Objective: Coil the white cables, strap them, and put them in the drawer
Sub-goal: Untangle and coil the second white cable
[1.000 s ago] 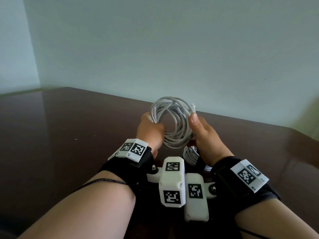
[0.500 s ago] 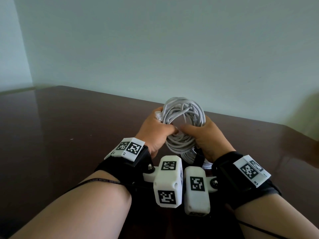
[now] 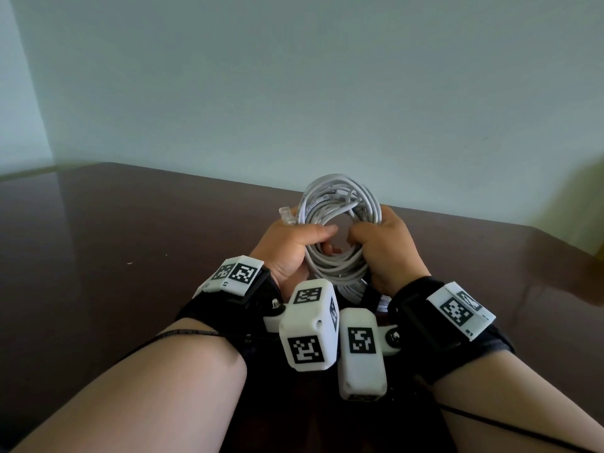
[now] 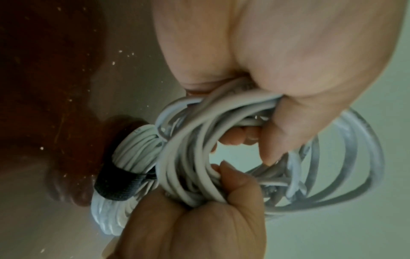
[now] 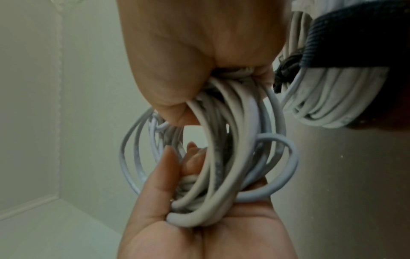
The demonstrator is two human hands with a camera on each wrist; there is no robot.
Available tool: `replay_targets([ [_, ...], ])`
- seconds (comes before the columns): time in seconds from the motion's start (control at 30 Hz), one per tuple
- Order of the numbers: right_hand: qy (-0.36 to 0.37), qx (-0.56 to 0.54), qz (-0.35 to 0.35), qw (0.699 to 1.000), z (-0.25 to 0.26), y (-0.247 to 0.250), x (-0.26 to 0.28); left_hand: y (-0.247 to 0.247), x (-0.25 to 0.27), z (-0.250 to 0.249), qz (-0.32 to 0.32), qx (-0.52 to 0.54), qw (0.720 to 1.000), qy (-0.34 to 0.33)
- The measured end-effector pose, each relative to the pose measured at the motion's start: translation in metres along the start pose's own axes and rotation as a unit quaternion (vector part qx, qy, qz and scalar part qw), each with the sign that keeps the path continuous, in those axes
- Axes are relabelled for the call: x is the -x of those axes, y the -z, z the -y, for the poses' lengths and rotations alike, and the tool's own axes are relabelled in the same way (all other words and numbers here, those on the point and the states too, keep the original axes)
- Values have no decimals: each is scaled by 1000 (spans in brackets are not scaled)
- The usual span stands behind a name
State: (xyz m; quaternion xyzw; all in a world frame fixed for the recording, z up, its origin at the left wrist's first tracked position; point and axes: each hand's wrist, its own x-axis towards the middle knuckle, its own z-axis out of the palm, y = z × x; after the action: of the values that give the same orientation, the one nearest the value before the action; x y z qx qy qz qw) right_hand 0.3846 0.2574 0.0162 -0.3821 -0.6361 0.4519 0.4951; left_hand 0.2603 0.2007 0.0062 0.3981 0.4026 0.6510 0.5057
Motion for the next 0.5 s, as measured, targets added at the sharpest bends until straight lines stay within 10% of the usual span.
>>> replay_targets([
  [0.5, -30, 27, -37, 998, 14, 35, 17, -51, 19, -9, -15, 19, 998, 66],
])
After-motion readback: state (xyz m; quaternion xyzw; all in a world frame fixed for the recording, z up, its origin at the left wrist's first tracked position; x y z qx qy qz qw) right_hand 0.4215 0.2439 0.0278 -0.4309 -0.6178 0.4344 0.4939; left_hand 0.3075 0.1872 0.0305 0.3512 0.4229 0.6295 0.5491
